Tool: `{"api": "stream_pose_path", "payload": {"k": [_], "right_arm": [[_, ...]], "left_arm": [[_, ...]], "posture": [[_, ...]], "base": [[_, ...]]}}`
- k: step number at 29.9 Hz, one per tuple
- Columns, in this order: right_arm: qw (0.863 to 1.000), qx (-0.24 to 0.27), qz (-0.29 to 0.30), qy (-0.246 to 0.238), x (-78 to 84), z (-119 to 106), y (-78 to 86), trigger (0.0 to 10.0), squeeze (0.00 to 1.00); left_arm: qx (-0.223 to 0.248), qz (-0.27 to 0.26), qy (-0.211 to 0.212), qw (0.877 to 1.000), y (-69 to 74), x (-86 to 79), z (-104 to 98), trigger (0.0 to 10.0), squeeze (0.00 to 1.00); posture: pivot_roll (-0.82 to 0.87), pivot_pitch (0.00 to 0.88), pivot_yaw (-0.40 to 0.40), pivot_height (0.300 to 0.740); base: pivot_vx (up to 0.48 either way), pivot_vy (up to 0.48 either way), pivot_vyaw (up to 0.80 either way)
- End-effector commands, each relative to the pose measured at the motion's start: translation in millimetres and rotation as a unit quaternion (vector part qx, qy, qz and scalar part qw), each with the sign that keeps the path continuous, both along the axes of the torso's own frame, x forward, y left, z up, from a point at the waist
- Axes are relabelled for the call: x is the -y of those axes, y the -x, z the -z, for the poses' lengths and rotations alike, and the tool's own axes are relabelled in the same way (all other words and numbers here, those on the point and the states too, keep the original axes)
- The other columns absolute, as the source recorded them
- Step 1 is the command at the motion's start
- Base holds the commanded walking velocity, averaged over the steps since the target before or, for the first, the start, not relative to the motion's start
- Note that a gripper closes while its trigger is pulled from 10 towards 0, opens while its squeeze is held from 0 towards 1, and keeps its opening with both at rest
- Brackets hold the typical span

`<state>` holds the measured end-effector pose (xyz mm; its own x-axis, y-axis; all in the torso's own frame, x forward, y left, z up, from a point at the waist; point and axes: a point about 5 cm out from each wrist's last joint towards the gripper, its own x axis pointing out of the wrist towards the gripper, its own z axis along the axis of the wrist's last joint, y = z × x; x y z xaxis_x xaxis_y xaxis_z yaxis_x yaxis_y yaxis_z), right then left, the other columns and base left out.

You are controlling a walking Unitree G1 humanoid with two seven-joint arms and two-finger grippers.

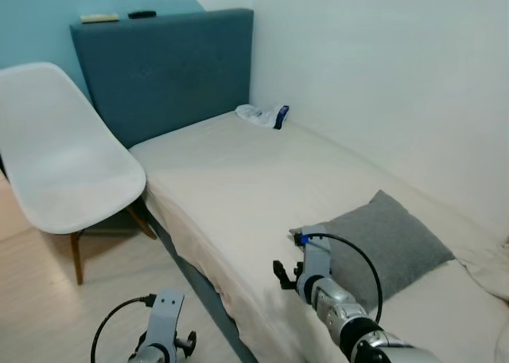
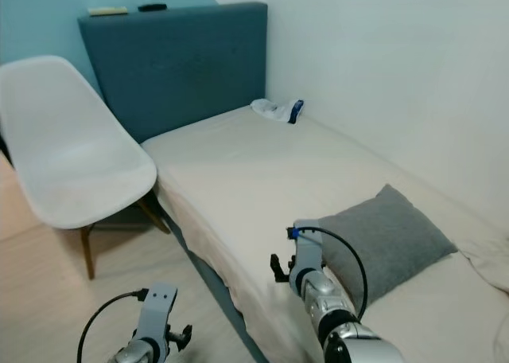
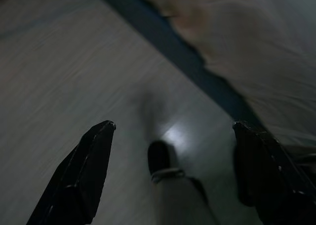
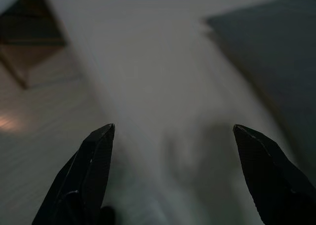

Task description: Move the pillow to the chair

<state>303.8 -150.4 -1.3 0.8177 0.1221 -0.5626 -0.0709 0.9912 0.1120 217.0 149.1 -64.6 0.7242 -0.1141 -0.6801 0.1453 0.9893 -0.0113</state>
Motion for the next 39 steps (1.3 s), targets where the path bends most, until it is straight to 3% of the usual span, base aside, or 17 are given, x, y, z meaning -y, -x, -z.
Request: {"api": "stream_pose_path", "payload": {"k": [1,9,16,21,23,28,30,33,39], "right_arm": [[1.000,-0.009,0.008,-0.002,1.8,3,2.2,10.0,0.00],[0.999,0.002,0.030,-0.017,6.9,-1,-0.3,10.0,0.00],[0.999,0.008,0.033,-0.014,10.6,-4,-3.2,10.0,0.00],[0.997,0.034,0.044,-0.058,12.2,-14,-11.9,10.0,0.00],[0.996,0.043,0.043,-0.061,14.1,-22,-18.4,10.0,0.00],[0.995,0.059,0.055,-0.052,21.2,-29,-24.1,10.0,0.00],[0.994,0.070,0.073,-0.046,30.9,-35,-27.8,10.0,0.00],[0.991,0.079,0.098,-0.047,42.2,-39,-29.6,10.0,0.00],[0.985,0.086,0.136,-0.068,57.2,-41,-28.0,10.0,0.00]], "left_arm": [[0.000,0.000,0.002,1.000,-1.1,0.7,-1,10.0,0.00],[0.002,0.004,0.002,1.000,-1.3,1.3,-1,10.0,0.00],[0.003,0.012,-0.002,1.000,-1.1,2.5,-1,10.0,0.00],[0.013,0.018,-0.021,1.000,-2.0,-0.1,-2,10.0,0.00],[0.031,0.000,-0.044,0.999,-8.0,-11.9,-7,10.0,0.00],[0.047,-0.036,-0.049,0.997,-14.4,-27.6,-13,10.0,0.00],[0.058,-0.067,-0.047,0.995,-18.3,-43.0,-17,10.0,0.00],[0.064,-0.079,-0.044,0.994,-19.7,-52.8,-20,10.0,0.00],[0.071,-0.077,-0.046,0.993,-19.0,-56.0,-21,10.0,0.00]], "posture": [[0.07,0.000,-0.050,0.740],[0.06,0.000,-0.047,0.740],[0.06,0.000,-0.045,0.740],[0.06,0.000,-0.044,0.740],[0.06,0.000,-0.045,0.735],[0.06,0.000,-0.046,0.715],[0.07,0.004,-0.046,0.700],[0.07,0.013,-0.040,0.685],[0.07,0.029,-0.030,0.655]], "base": [[0.000,0.000,-0.66],[0.000,0.000,-0.65],[0.000,0.000,0.00],[0.000,0.000,0.00],[0.000,0.000,0.00],[0.000,0.000,0.00],[0.000,0.000,0.00],[0.000,0.000,0.00],[0.000,0.000,0.00]]}}
